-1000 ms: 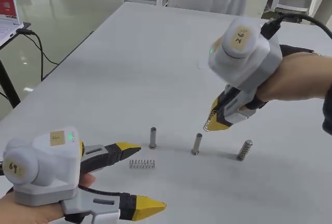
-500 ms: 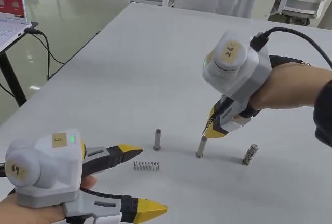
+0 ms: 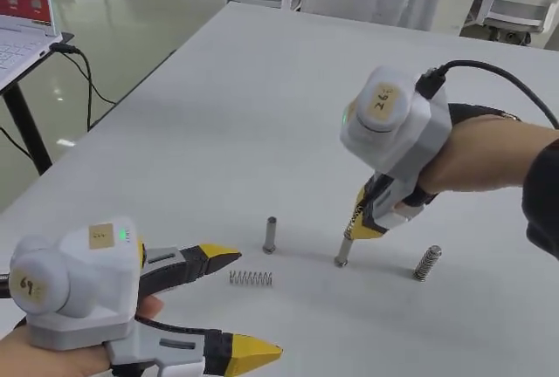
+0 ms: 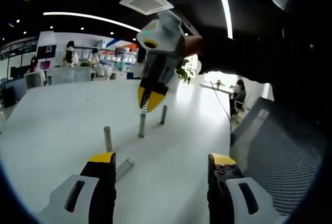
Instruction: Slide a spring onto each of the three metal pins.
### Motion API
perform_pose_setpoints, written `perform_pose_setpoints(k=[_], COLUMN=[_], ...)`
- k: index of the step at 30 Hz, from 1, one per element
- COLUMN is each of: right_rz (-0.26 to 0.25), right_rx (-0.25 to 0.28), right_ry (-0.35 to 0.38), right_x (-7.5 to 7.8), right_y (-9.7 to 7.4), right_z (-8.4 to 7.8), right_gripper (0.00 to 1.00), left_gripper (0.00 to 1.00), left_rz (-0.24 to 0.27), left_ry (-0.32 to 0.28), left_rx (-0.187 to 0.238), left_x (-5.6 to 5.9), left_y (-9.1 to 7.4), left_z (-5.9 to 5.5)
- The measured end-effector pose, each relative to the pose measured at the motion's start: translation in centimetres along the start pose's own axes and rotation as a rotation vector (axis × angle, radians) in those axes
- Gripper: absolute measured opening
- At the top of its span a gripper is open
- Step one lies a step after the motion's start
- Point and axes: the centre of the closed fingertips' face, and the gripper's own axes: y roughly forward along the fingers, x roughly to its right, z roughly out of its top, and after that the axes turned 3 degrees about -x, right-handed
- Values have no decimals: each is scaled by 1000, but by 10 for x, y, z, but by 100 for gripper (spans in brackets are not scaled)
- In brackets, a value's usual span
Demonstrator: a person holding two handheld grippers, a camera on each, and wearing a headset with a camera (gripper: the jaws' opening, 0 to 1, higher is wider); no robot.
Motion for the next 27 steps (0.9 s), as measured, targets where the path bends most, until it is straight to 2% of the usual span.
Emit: perform_pose_setpoints(k=[10,16,27], right_rz=[26,25,56], right_rx=[-10,-22,-36], right_ry=[20,25,41], right_x=[1,2,-3], right_y=[18,28,47], right_z=[-3,-6,-11], right_gripper=[8,9,9], left_gripper=[67,67,66], left_rz=[4,5,9], left_ry=[1,-1,-6], left_rx=[0,-3,-5], left_x=[-2,-3,-4], left_y=[-1,-1,-1], left_z=[0,-1,-2])
